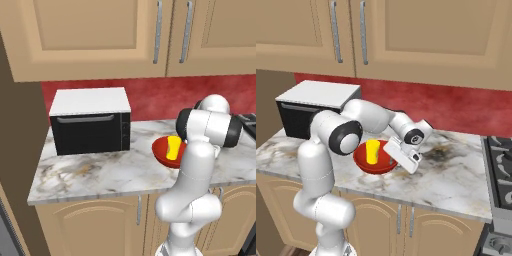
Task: Place the cup inside the bowl on the dining table and move the bowl to any counter.
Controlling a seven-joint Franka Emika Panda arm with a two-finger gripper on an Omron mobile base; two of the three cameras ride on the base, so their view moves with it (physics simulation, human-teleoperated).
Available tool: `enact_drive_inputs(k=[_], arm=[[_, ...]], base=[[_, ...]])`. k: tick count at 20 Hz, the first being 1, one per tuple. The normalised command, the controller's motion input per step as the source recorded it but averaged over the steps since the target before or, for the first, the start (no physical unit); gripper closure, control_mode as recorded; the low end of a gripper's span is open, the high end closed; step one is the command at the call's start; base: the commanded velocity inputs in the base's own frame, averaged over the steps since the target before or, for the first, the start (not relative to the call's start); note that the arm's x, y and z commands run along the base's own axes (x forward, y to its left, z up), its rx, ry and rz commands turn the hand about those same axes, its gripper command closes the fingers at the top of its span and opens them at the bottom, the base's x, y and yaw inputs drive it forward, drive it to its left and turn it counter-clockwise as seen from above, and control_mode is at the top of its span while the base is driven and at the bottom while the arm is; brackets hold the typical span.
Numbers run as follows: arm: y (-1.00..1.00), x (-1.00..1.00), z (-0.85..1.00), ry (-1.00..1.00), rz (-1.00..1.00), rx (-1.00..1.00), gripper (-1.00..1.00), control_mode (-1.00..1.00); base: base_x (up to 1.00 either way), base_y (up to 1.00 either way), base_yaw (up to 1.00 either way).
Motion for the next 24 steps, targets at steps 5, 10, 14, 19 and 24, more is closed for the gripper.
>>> enact_drive_inputs(k=[5, 10, 14, 19, 24], arm=[[0.01, 0.00, 0.00, 0.00, 0.00, 0.00, -1.00, -1.00], [0.00, 0.00, 0.00, -0.01, 0.00, -0.01, -1.00, -1.00], [0.00, -0.06, 0.07, -0.05, 0.00, 0.00, -1.00, -1.00], [0.00, -0.30, 0.18, -0.12, 0.00, 0.00, -1.00, -1.00], [0.00, -0.42, 0.04, -0.13, 0.00, 0.00, -1.00, -1.00]], base=[[0.00, 0.00, 0.00], [0.00, 0.00, 0.00], [0.00, 0.00, 0.00], [0.00, 0.00, 0.00], [0.00, 0.00, 0.00]])
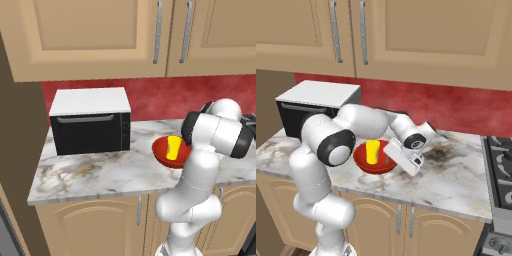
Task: Place the cup inside the bowl on the dining table and move the bowl to any counter.
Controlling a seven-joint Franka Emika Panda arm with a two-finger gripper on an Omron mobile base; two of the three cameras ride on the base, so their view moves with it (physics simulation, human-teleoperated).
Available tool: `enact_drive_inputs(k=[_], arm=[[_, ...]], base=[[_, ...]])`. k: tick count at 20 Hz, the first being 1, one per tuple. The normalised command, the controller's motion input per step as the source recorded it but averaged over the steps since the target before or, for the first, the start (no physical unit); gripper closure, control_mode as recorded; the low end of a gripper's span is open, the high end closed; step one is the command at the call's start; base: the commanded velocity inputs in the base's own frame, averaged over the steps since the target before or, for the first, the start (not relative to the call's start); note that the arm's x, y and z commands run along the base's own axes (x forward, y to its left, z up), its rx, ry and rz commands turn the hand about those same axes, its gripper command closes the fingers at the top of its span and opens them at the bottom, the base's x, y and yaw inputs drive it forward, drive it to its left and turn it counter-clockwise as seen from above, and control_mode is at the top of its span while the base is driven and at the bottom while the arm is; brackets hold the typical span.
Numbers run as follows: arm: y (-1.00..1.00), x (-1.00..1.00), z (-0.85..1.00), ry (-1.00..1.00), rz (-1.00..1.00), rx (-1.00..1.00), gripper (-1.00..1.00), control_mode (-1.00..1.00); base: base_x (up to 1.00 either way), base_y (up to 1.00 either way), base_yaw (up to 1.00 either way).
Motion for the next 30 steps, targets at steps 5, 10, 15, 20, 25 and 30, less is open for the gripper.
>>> enact_drive_inputs(k=[5, 10, 15, 20, 25, 30], arm=[[0.03, -0.46, 0.14, -0.17, 0.00, 0.00, -1.00, -1.00], [0.11, -0.40, 0.21, -0.23, 0.01, 0.00, -1.00, -1.00], [0.10, -0.51, 0.25, -0.22, 0.02, 0.00, -1.00, -1.00], [0.13, -0.60, 0.25, -0.19, 0.03, -0.03, -1.00, -1.00], [0.17, -0.62, 0.23, -0.13, 0.00, -0.08, -1.00, -1.00], [0.14, -0.53, 0.32, -0.06, 0.00, -0.12, -1.00, -1.00]], base=[[0.00, 0.00, 0.00], [0.00, 0.00, 0.00], [0.00, 0.00, 0.00], [0.00, 0.00, 0.00], [0.00, 0.00, 0.00], [0.00, 0.00, 0.00]])
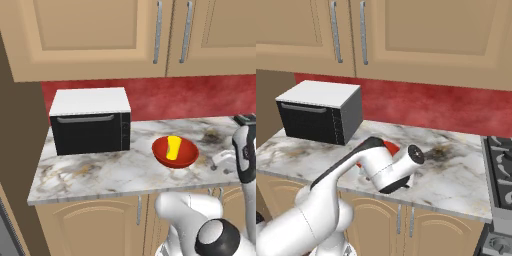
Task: Place the cup inside the bowl on the dining table and move the bowl to any counter.
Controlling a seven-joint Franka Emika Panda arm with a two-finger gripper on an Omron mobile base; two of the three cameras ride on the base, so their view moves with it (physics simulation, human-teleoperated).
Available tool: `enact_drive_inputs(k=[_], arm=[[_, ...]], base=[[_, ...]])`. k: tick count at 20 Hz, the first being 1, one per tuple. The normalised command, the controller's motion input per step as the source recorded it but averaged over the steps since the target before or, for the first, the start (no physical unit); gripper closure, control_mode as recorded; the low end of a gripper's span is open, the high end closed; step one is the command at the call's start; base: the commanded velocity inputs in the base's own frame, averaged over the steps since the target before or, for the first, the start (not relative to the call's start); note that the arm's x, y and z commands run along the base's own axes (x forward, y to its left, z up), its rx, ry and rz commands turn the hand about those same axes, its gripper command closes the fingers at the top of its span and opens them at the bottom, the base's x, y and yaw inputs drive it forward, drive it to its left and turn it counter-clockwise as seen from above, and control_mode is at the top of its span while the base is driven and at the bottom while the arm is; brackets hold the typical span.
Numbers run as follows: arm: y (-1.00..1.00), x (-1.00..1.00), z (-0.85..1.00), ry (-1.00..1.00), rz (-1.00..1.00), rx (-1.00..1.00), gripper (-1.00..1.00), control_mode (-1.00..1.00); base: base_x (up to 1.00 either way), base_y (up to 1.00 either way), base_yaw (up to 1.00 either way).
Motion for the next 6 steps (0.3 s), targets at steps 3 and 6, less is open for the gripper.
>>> enact_drive_inputs(k=[3, 6], arm=[[0.11, -0.58, 0.33, -0.01, 0.00, -0.15, -1.00, -1.00], [0.02, -0.62, 0.36, 0.00, 0.00, -0.14, -1.00, -1.00]], base=[[0.00, 0.00, 0.00], [0.00, 0.00, 0.00]])
